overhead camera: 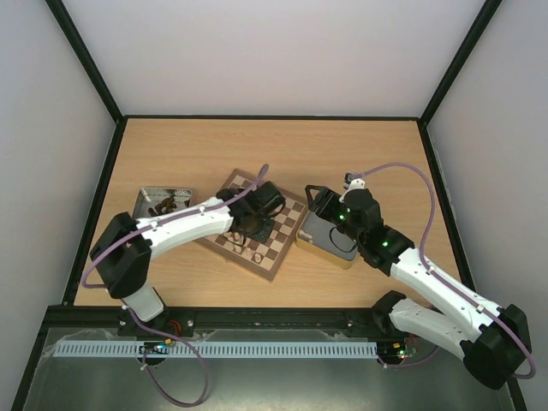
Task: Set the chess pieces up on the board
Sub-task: Place the chess piece on the chessboard.
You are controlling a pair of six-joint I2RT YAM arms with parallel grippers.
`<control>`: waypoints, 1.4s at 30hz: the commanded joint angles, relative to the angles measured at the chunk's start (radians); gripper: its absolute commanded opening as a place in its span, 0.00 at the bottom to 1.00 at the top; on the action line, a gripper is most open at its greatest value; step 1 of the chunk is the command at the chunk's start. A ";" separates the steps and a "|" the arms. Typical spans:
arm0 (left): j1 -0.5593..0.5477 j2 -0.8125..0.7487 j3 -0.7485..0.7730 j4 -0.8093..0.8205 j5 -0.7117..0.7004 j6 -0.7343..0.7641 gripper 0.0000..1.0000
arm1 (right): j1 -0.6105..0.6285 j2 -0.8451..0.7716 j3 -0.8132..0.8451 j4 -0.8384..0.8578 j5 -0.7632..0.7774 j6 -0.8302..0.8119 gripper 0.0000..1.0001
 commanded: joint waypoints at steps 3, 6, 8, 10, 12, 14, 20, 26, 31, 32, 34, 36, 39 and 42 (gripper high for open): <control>-0.017 0.080 0.023 -0.085 -0.028 0.025 0.02 | -0.002 0.007 -0.022 -0.025 0.055 -0.004 0.65; -0.016 0.095 0.010 -0.055 -0.016 0.026 0.02 | -0.002 0.021 -0.023 -0.024 0.049 -0.003 0.65; -0.017 0.107 0.009 -0.042 -0.003 0.027 0.02 | -0.002 0.026 -0.022 -0.022 0.045 -0.004 0.65; -0.016 0.119 0.009 -0.036 0.010 0.028 0.03 | -0.002 0.030 -0.021 -0.023 0.042 -0.002 0.65; -0.017 0.127 0.010 -0.039 0.013 0.031 0.03 | -0.002 0.032 -0.021 -0.024 0.042 -0.001 0.66; -0.017 0.130 0.009 -0.048 0.005 0.033 0.03 | -0.002 0.030 -0.022 -0.024 0.043 0.002 0.66; -0.017 0.133 0.004 -0.069 0.006 0.039 0.03 | -0.002 0.037 -0.024 -0.023 0.042 0.006 0.66; -0.016 0.149 0.007 -0.082 0.011 0.033 0.06 | -0.002 0.039 -0.029 -0.015 0.031 0.012 0.66; -0.017 0.149 -0.002 -0.095 0.003 0.034 0.06 | -0.002 0.035 -0.040 -0.001 0.029 0.019 0.66; -0.017 0.149 -0.001 -0.096 0.002 0.034 0.07 | -0.002 0.036 -0.040 0.000 0.028 0.019 0.66; -0.016 0.150 -0.002 -0.092 0.006 0.032 0.09 | -0.002 0.039 -0.040 0.000 0.024 0.021 0.66; -0.016 0.151 0.000 -0.086 0.015 0.033 0.14 | -0.002 0.041 -0.041 0.002 0.019 0.022 0.66; -0.016 0.147 0.004 -0.086 0.026 0.034 0.23 | -0.002 0.037 -0.038 -0.002 0.017 0.025 0.66; -0.014 0.129 0.014 -0.090 0.028 0.028 0.30 | -0.002 0.029 -0.036 -0.006 0.020 0.023 0.66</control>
